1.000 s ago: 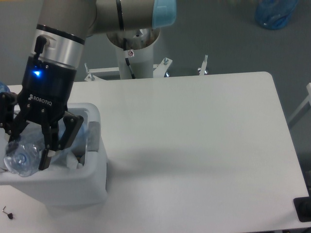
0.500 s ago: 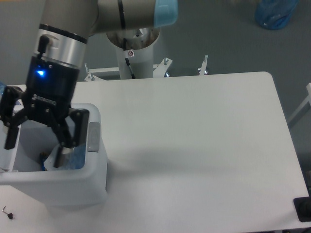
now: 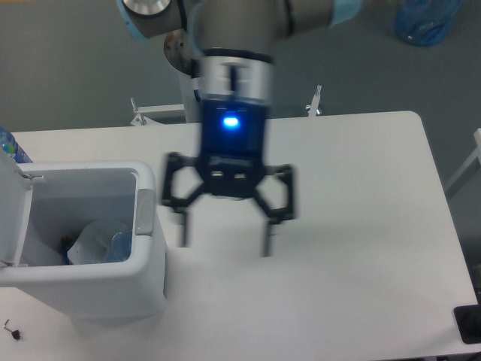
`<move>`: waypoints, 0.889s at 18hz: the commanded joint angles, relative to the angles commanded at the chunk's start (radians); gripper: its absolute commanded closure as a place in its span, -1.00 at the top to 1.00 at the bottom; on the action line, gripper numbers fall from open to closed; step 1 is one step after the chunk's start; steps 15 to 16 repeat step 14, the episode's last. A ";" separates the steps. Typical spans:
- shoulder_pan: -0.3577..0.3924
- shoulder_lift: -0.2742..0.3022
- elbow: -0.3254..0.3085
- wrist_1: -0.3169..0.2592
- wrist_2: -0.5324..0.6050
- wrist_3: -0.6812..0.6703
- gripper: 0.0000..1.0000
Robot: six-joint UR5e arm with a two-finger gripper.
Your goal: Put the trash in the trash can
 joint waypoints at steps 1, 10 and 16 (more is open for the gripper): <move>0.012 0.008 0.001 0.000 0.037 0.019 1.00; 0.045 0.031 -0.009 -0.136 0.238 0.331 1.00; 0.048 0.031 -0.011 -0.141 0.252 0.347 1.00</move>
